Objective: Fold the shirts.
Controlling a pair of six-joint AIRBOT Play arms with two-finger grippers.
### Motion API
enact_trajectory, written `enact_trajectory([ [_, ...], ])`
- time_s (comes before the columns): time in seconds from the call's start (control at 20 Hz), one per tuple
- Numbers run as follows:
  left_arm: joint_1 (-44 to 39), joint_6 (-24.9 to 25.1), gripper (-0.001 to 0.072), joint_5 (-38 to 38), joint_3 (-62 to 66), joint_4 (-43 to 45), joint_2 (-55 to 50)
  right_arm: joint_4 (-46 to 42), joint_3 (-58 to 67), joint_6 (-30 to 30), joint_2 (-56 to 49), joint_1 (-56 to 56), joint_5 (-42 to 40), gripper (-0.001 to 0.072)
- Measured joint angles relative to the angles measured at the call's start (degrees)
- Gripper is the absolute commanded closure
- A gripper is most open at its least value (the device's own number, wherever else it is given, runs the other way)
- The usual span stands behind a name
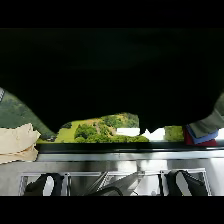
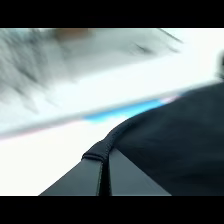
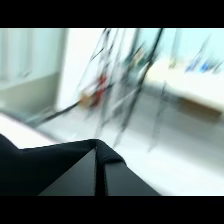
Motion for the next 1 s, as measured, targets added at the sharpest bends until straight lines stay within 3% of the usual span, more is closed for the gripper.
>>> enact_trajectory([
  [0.15, -9.33, -1.97, 0.0696, -1.88, 3.8, 11.74, -2.08, 0.92, 1.95, -1.11, -1.33, -1.51, 1.18, 0.0692],
  [0.3, -19.5, -2.93, 0.0697, -3.41, -0.17, 21.53, -8.11, 7.32, 1.75, -1.64, -7.58, -4.48, 7.52, 0.0692],
  [0.55, -22.99, -3.61, 0.0697, -0.5, -11.26, 27.71, -23.45, 9.88, -6.73, -1.6, -20.63, -0.68, 11.8, 0.0692],
  [0.8, -19.82, -0.55, 0.0696, 7.08, -16.74, 26.25, -41.68, 3.82, -16.48, -2.62, -38.36, 13.14, 1.66, 0.0693],
  [1.0, -18.05, 0.46, 0.0697, 9.66, -10.03, 25.73, -55.74, 2.54, -15.76, -4.76, -51.69, 20.04, -12.04, 0.0693],
])
